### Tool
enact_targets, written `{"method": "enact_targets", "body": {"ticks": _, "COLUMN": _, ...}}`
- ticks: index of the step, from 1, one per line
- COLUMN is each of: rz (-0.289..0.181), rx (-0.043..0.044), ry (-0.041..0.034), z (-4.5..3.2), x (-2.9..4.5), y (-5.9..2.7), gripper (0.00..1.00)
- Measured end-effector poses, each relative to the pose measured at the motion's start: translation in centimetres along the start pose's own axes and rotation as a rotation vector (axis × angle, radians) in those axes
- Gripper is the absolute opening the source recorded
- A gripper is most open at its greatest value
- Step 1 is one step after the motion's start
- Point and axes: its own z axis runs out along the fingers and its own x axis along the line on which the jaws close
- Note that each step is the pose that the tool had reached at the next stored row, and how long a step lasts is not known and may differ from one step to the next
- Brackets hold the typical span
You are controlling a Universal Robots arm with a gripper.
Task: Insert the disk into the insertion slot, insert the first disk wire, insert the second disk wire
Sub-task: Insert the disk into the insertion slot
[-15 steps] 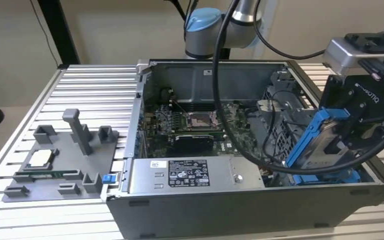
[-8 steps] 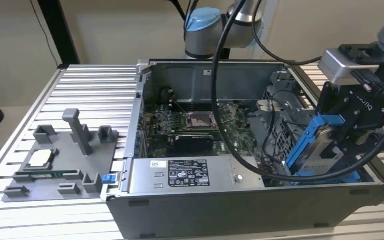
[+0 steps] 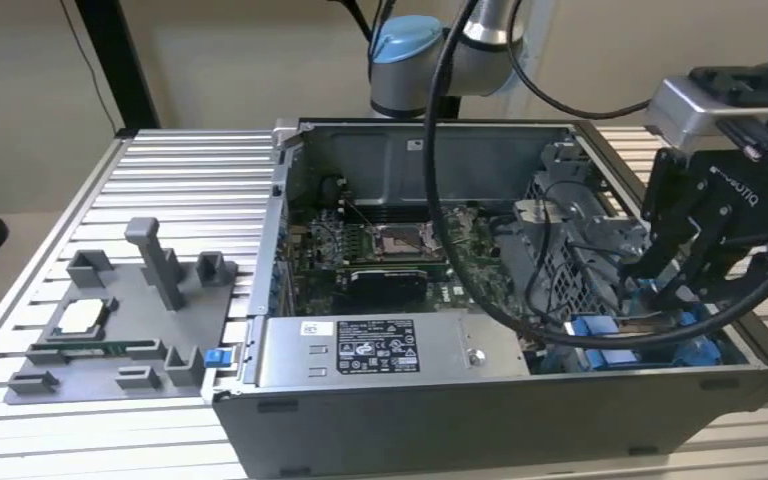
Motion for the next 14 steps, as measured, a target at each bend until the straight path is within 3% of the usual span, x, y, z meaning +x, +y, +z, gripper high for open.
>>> {"method": "enact_targets", "body": {"ticks": 3, "rz": 0.000, "rx": 0.0000, "ry": 0.0000, "z": -1.31, "x": -0.07, "y": 0.08, "gripper": 1.00}}
{"method": "enact_targets", "body": {"ticks": 9, "rz": -0.001, "rx": 0.0029, "ry": 0.0009, "z": -1.29, "x": -1.48, "y": 0.76, "gripper": 1.00}}
{"method": "enact_targets", "body": {"ticks": 12, "rz": -0.001, "rx": 0.0029, "ry": 0.0009, "z": -1.28, "x": -1.58, "y": 0.82, "gripper": 1.00}}
{"method": "enact_targets", "body": {"ticks": 13, "rz": -0.001, "rx": 0.0029, "ry": 0.0026, "z": -1.25, "x": -1.62, "y": 0.84, "gripper": 1.00}}
{"method": "enact_targets", "body": {"ticks": 14, "rz": 0.000, "rx": 0.0049, "ry": 0.0101, "z": -1.19, "x": -1.65, "y": 0.92, "gripper": 1.00}}
